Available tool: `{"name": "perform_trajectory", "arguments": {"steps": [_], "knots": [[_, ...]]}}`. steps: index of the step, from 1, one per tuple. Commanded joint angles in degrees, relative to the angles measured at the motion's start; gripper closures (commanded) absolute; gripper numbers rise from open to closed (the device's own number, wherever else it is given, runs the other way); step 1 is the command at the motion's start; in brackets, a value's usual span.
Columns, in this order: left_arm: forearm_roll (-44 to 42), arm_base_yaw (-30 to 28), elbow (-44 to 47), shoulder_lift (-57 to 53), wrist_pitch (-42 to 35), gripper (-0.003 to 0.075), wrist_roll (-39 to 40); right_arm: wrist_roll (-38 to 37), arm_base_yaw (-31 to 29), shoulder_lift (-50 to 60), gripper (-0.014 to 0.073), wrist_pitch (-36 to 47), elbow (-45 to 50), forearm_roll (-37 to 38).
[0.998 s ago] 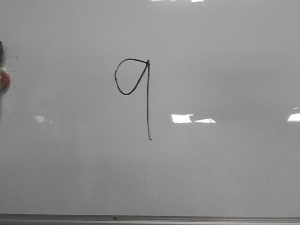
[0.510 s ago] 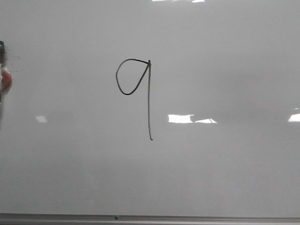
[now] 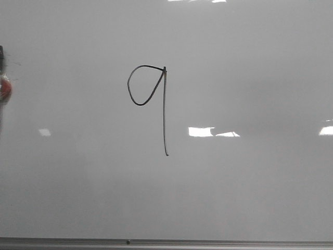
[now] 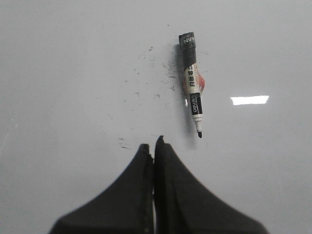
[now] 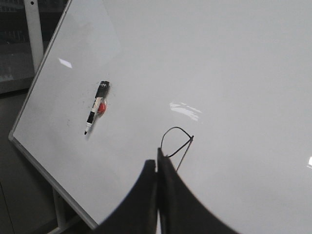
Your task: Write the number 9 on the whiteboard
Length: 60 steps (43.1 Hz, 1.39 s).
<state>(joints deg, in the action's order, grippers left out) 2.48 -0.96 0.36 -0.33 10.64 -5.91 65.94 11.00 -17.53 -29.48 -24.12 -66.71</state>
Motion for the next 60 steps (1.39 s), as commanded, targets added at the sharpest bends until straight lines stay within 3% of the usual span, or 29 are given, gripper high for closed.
{"name": "perform_trajectory", "arguments": {"steps": [1, 36, 42, 47, 54, 60], "knots": [[-0.15, 0.03, 0.09, -1.02, -5.14, 0.0739, 0.73, 0.22, -0.31, -0.53, 0.0657, 2.0, -1.37, -2.23], [-0.15, 0.03, 0.09, -1.02, -5.14, 0.0739, 0.73, 0.28, -0.31, -0.53, 0.0657, 2.63, -1.29, -2.23], [-0.15, 0.03, 0.09, -1.02, -5.14, 0.0739, 0.73, -2.0, -0.31, -0.31, 0.0657, 8.79, 0.35, 4.47], [-0.15, 0.03, 0.09, -1.02, -5.14, 0.0739, 0.73, -18.12, -0.31, 1.74, 0.0657, 15.94, 3.46, 19.9], [-0.15, 0.03, 0.09, -1.02, -5.14, 0.0739, 0.73, -51.57, -2.59, 6.21, 0.0657, 24.81, 10.89, 44.98], [-0.15, 0.03, 0.09, -1.02, -5.14, 0.0739, 0.73, -68.91, -7.71, 9.21, 0.0657, 25.96, 16.33, 60.87]]}}
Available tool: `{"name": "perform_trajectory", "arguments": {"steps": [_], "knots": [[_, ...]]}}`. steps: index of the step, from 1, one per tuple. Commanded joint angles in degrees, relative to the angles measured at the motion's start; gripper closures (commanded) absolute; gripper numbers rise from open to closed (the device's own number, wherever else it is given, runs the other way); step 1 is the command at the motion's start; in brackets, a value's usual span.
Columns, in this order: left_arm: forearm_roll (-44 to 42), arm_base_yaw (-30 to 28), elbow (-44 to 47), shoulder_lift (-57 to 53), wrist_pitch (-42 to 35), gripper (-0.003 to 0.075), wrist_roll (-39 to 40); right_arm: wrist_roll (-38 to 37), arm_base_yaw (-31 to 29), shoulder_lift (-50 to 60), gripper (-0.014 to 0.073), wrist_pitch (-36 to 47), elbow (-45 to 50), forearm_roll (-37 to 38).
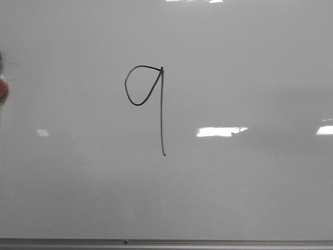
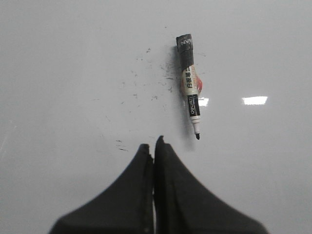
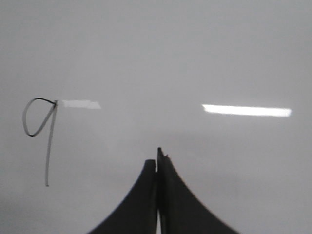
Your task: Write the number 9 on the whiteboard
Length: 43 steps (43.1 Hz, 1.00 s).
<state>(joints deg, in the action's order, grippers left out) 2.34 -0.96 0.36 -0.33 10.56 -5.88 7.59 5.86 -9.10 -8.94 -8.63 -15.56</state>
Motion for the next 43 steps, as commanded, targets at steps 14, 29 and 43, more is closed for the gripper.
{"name": "perform_trajectory", "arguments": {"steps": [14, 29, 43], "knots": [[-0.01, 0.03, 0.09, -1.02, -5.05, 0.0739, 0.7, -15.14, -9.09, 7.9, 0.0657, 5.34, 9.63, 16.21], [-0.01, 0.03, 0.09, -1.02, -5.05, 0.0739, 0.7, -10.33, -9.15, 10.77, 0.0657, 4.15, 10.0, 16.09], [-0.01, 0.03, 0.09, -1.02, -5.05, 0.0739, 0.7, -10.33, -9.15, 10.77, 0.0657, 4.13, 10.0, 16.09]]}}
